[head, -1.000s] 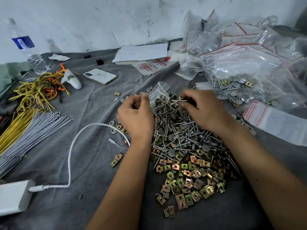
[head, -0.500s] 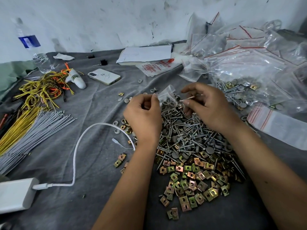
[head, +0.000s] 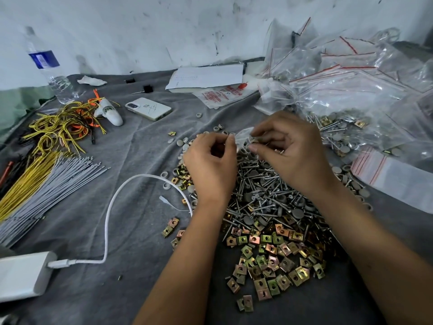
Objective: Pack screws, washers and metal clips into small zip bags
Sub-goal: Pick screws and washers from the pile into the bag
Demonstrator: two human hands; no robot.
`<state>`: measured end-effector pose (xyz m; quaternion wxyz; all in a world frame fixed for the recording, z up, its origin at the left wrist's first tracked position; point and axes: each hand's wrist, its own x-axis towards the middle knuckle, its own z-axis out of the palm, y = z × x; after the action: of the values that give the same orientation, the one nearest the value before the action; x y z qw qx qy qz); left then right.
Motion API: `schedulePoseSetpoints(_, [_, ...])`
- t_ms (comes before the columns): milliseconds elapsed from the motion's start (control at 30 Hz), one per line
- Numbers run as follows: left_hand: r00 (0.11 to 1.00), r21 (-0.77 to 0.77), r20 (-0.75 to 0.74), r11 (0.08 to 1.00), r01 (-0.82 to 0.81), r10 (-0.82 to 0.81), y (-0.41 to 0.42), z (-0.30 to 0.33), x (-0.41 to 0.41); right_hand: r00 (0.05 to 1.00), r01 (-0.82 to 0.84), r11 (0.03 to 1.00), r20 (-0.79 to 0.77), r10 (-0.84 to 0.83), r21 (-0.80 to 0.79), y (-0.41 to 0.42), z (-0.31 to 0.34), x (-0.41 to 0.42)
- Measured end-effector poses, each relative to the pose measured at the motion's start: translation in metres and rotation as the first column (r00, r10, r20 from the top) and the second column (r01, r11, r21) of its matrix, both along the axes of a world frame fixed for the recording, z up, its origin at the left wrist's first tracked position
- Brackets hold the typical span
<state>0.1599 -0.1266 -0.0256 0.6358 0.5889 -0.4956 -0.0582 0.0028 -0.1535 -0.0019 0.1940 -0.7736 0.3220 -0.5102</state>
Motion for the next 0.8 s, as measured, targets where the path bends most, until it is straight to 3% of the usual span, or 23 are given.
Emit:
schedulePoseSetpoints(100, [1.000,0.010,0.004,1.000,0.004,-0.004,0.000,0.000,0.000,0.993,0.062,0.992,-0.094,-0.072,-0.109,0.001,-0.001,0.003])
schedulePoseSetpoints(233, [1.000,0.029,-0.024,1.000,0.006,-0.006,0.000,0.001,0.000,0.991,0.048,0.994,-0.122,-0.060,-0.101,-0.001,-0.001,0.004])
schedulePoseSetpoints(367, [0.992,0.063,-0.127,0.998,0.008,0.000,0.000,0.003,-0.001,0.993,0.117,0.990,0.037,-0.115,-0.073,-0.005,-0.001,-0.005])
schedulePoseSetpoints(467, [0.974,0.072,-0.224,0.997,-0.016,0.031,-0.001,0.005,-0.001,0.959,0.260,0.965,0.120,-0.256,-0.024,-0.012,-0.002,-0.016])
schedulePoseSetpoints(533, [0.946,0.067,-0.320,0.997,-0.031,0.051,-0.001,0.006,0.000,0.930,0.368,0.929,0.021,-0.368,-0.027,-0.021,-0.005,-0.024])
schedulePoseSetpoints(600, [0.913,0.057,-0.401,0.997,-0.051,0.070,-0.002,0.006,0.002,0.898,0.398,0.917,-0.192,-0.395,-0.023,-0.028,-0.009,-0.029])
schedulePoseSetpoints(700, [0.889,0.051,-0.446,0.995,-0.090,0.103,-0.003,0.007,0.005,0.817,0.332,0.943,-0.502,-0.285,0.005,-0.038,-0.015,-0.029])
schedulePoseSetpoints(800, [0.885,0.055,-0.455,0.995,-0.081,0.097,-0.003,0.008,0.005,0.763,0.294,0.948,-0.627,-0.155,0.122,-0.042,-0.015,-0.025])
